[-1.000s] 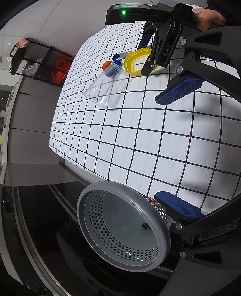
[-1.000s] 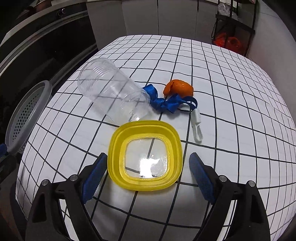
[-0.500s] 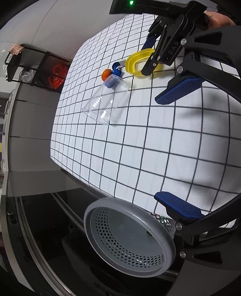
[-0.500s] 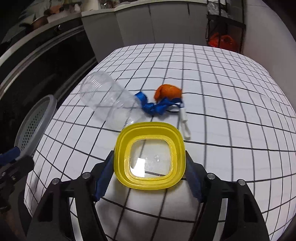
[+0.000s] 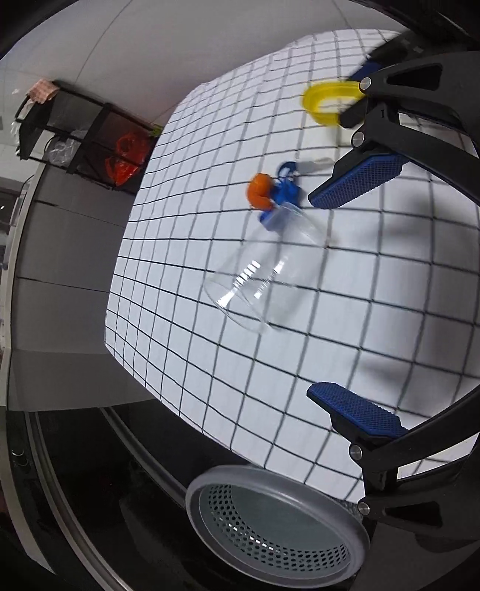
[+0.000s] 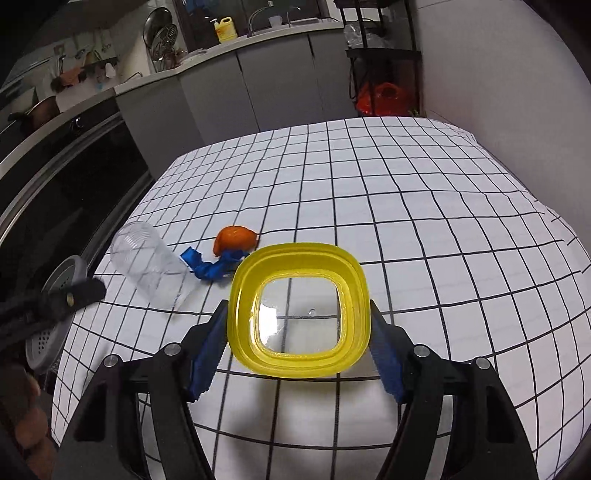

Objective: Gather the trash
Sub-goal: 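Grasp the clear plastic cup with the left tool while the right tool holds the lid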

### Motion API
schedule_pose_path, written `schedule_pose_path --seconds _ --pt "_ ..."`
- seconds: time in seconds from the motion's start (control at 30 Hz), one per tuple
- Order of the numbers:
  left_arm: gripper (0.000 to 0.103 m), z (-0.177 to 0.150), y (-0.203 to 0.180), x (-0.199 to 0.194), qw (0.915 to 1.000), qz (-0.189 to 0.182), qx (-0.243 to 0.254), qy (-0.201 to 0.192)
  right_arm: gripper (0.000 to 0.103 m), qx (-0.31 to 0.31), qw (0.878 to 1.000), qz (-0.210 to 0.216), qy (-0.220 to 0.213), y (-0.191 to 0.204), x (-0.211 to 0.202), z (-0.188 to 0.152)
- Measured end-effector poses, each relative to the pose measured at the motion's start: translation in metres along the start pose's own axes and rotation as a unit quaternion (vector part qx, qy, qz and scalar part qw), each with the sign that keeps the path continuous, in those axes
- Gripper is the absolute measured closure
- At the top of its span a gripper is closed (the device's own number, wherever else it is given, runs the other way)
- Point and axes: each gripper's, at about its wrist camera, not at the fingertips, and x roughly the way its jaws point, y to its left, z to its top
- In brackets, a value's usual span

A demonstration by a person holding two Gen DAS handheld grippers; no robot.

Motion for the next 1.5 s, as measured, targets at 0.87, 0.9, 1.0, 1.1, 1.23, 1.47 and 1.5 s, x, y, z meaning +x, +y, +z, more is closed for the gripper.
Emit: schedule_pose_path --seconds 0.87,0.9,1.0,1.1,1.23,1.47,1.5 --pt "0.010 0.036 -0.019 0.080 0.9949 0.032 -0.070 0.066 0.035 0.050 0.998 0.043 -0.011 -0.025 -0.005 0.009" --pt "0.012 0.035 -0.019 0.082 0.9949 0.032 -0.068 0.068 0.035 0.049 0.998 0.044 -0.012 -0.024 -0.006 0.009" --pt "0.021 0.033 -0.019 0.086 0.9955 0.029 -0.060 0.068 0.035 0.047 0.998 0.045 -0.012 -0.024 -0.006 0.009" --pt "0.028 0.032 -0.020 0.083 0.9963 0.024 -0.054 0.063 0.035 0.047 0.998 0.045 -0.011 -0.023 -0.006 0.010" --pt "0.032 0.028 -0.022 0.076 0.9977 0.017 -0.039 0.053 0.035 0.047 0.998 0.046 -0.012 -0.023 -0.006 0.009" --pt "0.032 0.020 -0.014 0.049 0.9994 0.011 -0.015 0.028 0.035 0.040 0.998 0.042 -0.013 -0.019 -0.008 0.007" --pt "0.032 0.018 -0.012 0.044 0.9996 0.012 -0.011 0.023 0.035 0.038 0.998 0.041 -0.012 -0.017 -0.008 0.006"
